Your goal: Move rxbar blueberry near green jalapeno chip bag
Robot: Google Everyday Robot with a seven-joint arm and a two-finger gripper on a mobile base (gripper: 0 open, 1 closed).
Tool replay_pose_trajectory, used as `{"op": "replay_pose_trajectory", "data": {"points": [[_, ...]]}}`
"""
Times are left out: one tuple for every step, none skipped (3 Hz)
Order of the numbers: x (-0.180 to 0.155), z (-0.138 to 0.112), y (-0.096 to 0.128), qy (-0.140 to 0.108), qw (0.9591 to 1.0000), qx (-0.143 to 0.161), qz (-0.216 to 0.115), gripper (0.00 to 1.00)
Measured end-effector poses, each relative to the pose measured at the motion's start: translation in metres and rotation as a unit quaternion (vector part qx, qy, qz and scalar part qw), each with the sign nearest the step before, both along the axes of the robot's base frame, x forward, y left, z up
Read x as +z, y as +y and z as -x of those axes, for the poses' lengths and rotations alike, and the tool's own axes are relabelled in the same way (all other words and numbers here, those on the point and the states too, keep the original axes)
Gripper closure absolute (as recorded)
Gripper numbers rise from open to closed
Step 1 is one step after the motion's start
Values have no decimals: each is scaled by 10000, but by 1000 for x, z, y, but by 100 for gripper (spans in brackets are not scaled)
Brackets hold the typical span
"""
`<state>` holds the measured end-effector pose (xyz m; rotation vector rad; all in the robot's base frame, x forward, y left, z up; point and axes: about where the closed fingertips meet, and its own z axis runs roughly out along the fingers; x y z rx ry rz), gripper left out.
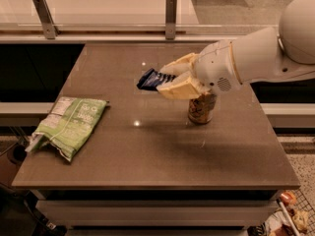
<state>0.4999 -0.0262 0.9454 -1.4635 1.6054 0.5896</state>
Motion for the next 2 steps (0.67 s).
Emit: {"op": "replay_pose_trajectory", "data": {"points": [[-34, 6, 38, 16, 10000, 6, 38, 100], [-35, 6, 40, 5, 10000, -11, 38, 100]]}}
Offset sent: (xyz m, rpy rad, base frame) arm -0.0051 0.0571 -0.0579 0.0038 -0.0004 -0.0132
